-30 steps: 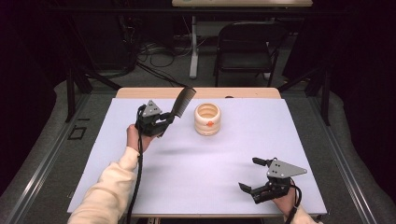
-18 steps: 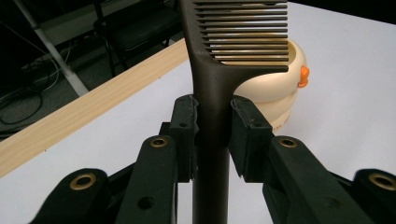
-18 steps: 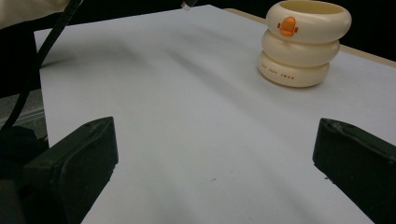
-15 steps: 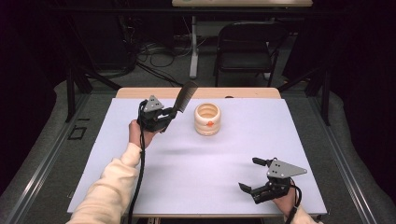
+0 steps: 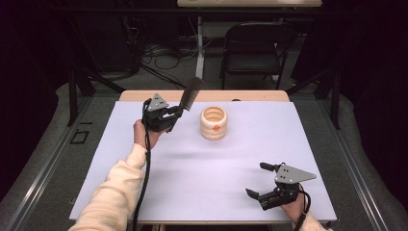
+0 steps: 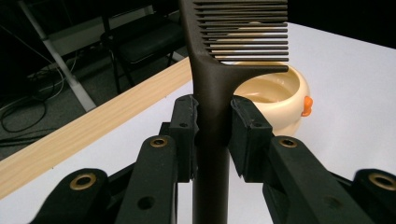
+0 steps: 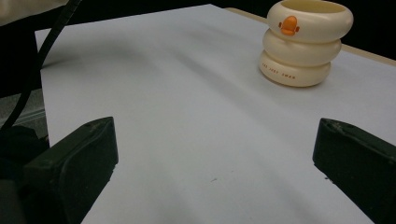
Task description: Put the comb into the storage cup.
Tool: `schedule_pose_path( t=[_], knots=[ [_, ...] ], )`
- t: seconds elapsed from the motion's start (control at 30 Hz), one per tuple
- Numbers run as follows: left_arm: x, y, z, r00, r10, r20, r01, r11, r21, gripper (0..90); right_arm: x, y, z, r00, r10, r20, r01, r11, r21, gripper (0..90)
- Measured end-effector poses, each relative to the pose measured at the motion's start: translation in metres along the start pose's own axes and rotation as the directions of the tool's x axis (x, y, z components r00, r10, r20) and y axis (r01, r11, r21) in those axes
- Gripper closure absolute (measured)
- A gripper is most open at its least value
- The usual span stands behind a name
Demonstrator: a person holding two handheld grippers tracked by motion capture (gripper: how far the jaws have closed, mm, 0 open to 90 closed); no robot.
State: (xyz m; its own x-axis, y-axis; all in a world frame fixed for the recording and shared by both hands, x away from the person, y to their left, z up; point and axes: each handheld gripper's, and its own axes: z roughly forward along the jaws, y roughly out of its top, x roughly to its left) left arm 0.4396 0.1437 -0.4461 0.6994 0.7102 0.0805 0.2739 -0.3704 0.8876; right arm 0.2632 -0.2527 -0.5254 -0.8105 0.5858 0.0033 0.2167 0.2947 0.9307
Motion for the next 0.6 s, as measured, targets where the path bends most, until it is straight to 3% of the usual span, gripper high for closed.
schedule_pose_path(
  t=[0.6],
  knots=[
    [-0.0010, 0.0072, 0.0095, 1.0000, -0.003, 0.008, 0.003, 0.9999, -0.011, 72.2, 0.0000, -0.0001, 0.0000, 1.0000, 0.000, 0.001, 0.000, 1.000, 0.000, 0.0]
  ],
)
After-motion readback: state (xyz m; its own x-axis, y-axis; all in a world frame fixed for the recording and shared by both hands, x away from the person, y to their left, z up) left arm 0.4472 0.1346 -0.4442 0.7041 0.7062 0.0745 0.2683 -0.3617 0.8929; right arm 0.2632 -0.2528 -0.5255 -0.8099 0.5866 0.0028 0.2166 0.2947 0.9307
